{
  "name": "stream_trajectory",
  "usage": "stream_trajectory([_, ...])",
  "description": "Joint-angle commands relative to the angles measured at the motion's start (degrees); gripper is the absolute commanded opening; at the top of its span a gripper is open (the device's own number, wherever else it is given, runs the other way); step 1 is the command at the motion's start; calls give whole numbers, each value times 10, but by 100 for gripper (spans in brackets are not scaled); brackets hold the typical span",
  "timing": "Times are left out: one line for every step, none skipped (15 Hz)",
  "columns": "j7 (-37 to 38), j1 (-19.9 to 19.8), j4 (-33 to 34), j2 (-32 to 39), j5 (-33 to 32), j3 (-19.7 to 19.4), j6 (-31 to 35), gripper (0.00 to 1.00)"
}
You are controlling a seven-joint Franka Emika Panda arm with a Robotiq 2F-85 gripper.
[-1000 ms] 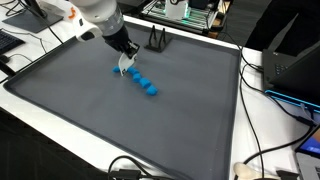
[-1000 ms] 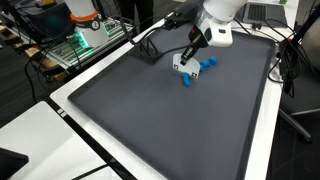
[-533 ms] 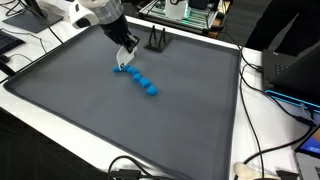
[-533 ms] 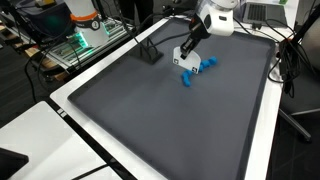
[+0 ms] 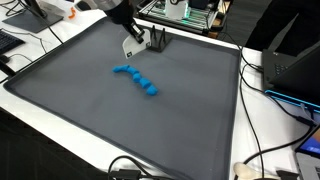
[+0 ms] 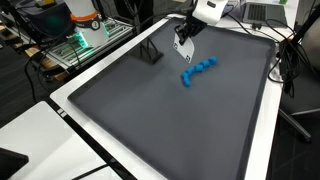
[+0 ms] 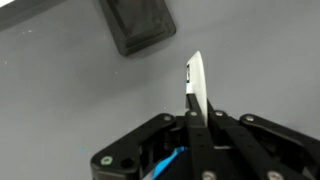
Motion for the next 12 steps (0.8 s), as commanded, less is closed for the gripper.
stream_trajectory([63, -6, -60, -44, 63, -4, 12, 1])
stream_trajectory([75, -7, -75, -53, 75, -6, 18, 1])
stream_trajectory([85, -7, -91, -63, 85, -8, 22, 1])
stream_trajectory([96, -8, -110, -74, 95, -11, 26, 1])
stream_trajectory([109, -10, -130, -85, 105, -13, 32, 1])
stream_trajectory([121, -12, -147, -95, 115, -15, 39, 1])
stream_trajectory([142, -14, -166, -106, 125, -19, 46, 1])
stream_trajectory([158, -16, -183, -115, 132, -22, 56, 1])
stream_trajectory([171, -18, -199, -123, 141, -24, 66, 1])
stream_trajectory([182, -21, -215, -129, 148, -25, 76, 1])
stream_trajectory([191, -25, -231, -135, 156, -26, 86, 1])
stream_trajectory([195, -28, -246, -142, 165, -27, 97, 1])
